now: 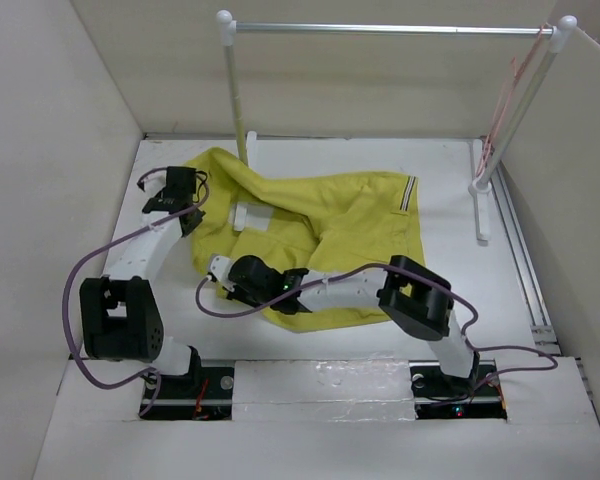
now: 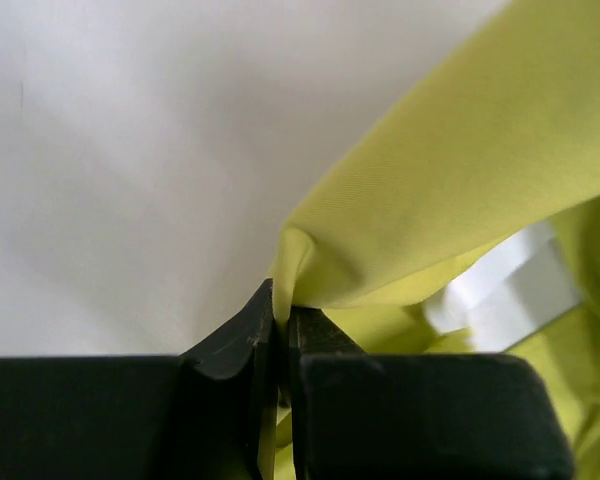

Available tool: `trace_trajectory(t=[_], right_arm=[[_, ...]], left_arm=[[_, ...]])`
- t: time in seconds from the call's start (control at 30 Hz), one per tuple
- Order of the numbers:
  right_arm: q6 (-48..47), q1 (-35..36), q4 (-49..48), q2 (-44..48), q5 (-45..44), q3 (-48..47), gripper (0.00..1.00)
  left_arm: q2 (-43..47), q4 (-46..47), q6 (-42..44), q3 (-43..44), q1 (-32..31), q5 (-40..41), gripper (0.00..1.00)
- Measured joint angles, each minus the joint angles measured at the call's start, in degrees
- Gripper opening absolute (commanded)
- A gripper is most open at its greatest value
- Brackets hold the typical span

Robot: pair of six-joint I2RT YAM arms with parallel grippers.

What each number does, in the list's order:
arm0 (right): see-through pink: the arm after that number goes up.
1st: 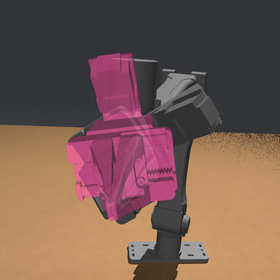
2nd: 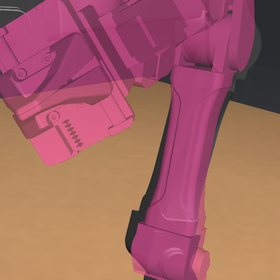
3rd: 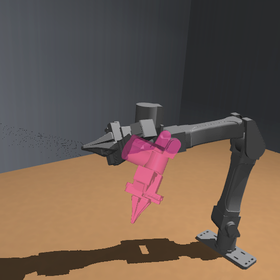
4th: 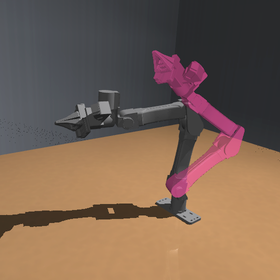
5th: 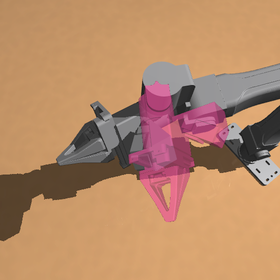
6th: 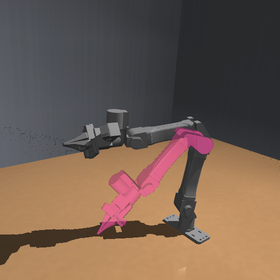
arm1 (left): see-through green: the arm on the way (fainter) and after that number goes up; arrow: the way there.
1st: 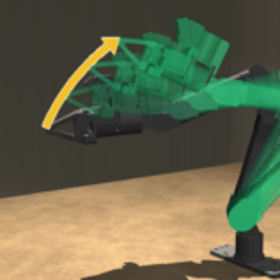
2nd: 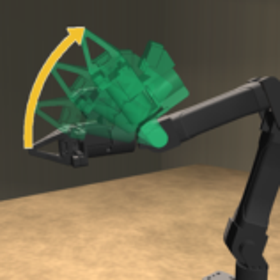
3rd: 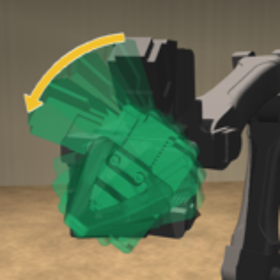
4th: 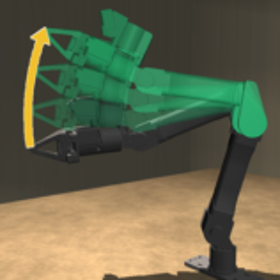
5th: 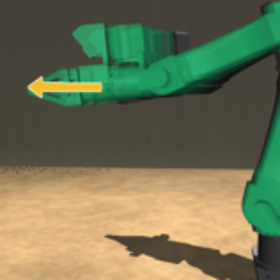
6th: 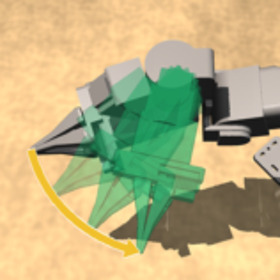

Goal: Place the trousers on the hanger
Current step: Flatten out the trousers at the center of the board.

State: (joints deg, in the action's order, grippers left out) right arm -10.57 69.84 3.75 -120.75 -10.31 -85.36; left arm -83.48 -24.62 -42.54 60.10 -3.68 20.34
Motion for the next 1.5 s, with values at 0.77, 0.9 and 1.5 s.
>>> trace_trajectory(t=[0.77, 0.9, 1.5], right_arm=[[14.03, -5.01, 24.33, 53.16, 0.96, 40.52, 0.0], [16.96, -5.14, 33.68, 52.26, 0.39, 43.06, 0.0], [5.57, -28.83, 29.94, 48.37, 2.95, 28.83, 0.0]], left_arm=[[-21.11, -5.7, 11.45, 37.24, -0.83, -2.38, 0.27], [-26.25, -8.76, 12.09, 36.59, -1.33, -2.38, 0.73], [19.45, -3.17, 1.79, -10.99, -19.1, -13.22, 0.73]])
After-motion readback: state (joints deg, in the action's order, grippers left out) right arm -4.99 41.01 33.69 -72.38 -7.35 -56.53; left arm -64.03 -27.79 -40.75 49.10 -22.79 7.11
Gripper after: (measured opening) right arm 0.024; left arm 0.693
